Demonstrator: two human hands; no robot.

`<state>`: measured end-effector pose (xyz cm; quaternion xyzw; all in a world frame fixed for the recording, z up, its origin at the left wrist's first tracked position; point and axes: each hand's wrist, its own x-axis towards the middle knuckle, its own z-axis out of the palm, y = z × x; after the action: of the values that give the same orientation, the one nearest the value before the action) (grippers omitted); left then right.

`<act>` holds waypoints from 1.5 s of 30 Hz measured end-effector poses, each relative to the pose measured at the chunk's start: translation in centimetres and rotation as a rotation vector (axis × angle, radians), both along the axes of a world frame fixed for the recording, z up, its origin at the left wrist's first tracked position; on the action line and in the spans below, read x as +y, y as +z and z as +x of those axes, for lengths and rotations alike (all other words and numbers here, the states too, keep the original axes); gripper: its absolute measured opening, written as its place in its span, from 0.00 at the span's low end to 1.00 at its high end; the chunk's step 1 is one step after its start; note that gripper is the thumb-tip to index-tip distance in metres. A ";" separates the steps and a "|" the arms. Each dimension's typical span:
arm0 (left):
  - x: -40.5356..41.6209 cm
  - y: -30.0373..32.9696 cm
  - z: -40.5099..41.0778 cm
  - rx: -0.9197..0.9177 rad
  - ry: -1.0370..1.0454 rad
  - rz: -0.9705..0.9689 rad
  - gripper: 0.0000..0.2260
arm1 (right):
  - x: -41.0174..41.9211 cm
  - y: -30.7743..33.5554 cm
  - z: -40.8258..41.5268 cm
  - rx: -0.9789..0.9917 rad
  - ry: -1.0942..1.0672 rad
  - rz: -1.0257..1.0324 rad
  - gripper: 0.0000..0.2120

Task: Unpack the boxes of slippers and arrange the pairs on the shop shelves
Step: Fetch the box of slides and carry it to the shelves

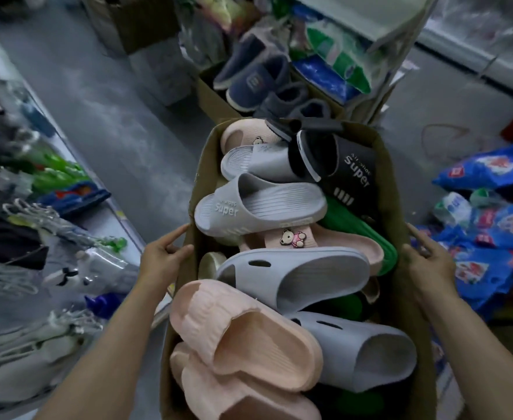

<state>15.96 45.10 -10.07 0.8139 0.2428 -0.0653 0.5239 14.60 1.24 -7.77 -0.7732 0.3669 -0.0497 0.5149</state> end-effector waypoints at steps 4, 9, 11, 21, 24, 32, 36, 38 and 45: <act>5.7 2.7 3.2 -0.039 0.073 0.009 0.23 | 5.8 3.5 6.6 -0.058 0.100 0.016 0.21; 12.0 4.6 7.2 -0.082 0.218 -0.013 0.23 | 12.5 6.9 15.5 -0.095 0.201 0.069 0.22; 14.4 4.8 8.9 -0.103 0.272 -0.026 0.23 | 15.1 7.4 19.4 -0.109 0.242 0.111 0.22; 22.4 6.1 21.0 -0.127 0.481 0.037 0.22 | 26.0 5.4 42.2 -0.106 0.429 0.128 0.19; 24.3 6.9 25.2 -0.137 0.559 0.025 0.22 | 29.4 5.7 49.3 -0.080 0.496 0.113 0.19; 33.5 6.4 36.6 -0.137 0.680 -0.010 0.23 | 42.0 5.4 66.3 -0.058 0.662 0.126 0.17; 40.7 5.4 44.1 -0.135 0.701 -0.033 0.22 | 48.6 2.4 75.9 -0.069 0.694 0.069 0.17; 44.1 5.3 47.6 -0.118 0.679 -0.013 0.22 | 52.5 4.6 77.7 -0.079 0.711 0.024 0.18; 55.2 6.6 60.3 -0.079 0.670 0.003 0.22 | 62.2 6.0 89.2 -0.089 0.790 0.032 0.20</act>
<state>76.28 100.30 -3.50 0.6916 0.4764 0.1427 0.5239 103.81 63.44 -1.80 -0.8439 0.0193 0.1247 0.5215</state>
